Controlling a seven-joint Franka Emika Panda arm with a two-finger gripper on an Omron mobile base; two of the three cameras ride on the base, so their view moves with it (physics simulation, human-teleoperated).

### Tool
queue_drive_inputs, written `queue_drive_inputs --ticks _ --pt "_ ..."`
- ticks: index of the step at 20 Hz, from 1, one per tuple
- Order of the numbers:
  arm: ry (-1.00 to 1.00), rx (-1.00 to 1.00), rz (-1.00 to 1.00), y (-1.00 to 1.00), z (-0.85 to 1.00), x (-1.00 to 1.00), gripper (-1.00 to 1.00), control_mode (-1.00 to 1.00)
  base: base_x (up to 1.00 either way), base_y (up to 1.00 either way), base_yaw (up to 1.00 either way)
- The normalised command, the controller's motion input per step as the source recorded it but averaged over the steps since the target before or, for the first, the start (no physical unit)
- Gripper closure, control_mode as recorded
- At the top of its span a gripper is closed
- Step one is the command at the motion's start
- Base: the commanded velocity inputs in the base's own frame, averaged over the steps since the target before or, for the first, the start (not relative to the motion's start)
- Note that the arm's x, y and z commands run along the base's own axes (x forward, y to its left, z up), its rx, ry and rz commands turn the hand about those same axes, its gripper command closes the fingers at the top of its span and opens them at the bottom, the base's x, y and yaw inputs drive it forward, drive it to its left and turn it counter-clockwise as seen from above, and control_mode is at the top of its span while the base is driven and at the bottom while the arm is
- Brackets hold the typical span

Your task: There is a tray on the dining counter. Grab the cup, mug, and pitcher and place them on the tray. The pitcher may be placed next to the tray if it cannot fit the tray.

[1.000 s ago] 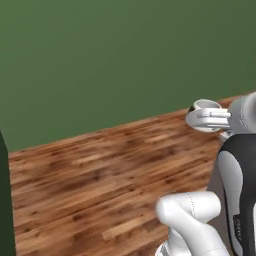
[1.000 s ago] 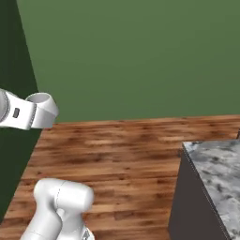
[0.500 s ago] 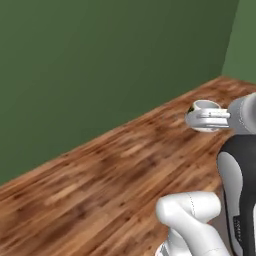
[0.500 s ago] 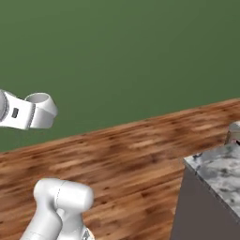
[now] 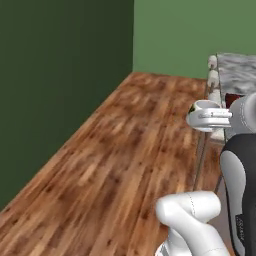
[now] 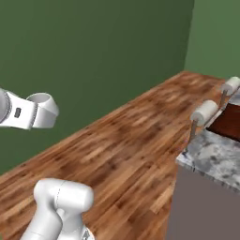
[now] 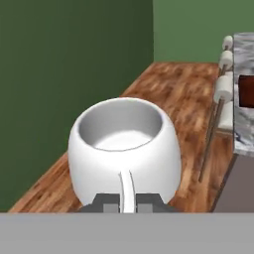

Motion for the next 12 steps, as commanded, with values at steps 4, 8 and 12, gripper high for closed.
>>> queue_drive_inputs --ticks 4,8,12 --pt "0.00 0.00 0.00 0.00 0.00 0.00 1.00 1.00 0.63 0.62 -0.80" --pt "0.00 0.00 0.00 0.00 0.00 0.00 1.00 1.00 0.46 0.50 -0.87" --pt "0.00 0.00 0.00 0.00 0.00 0.00 1.00 1.00 0.36 0.41 -0.90"
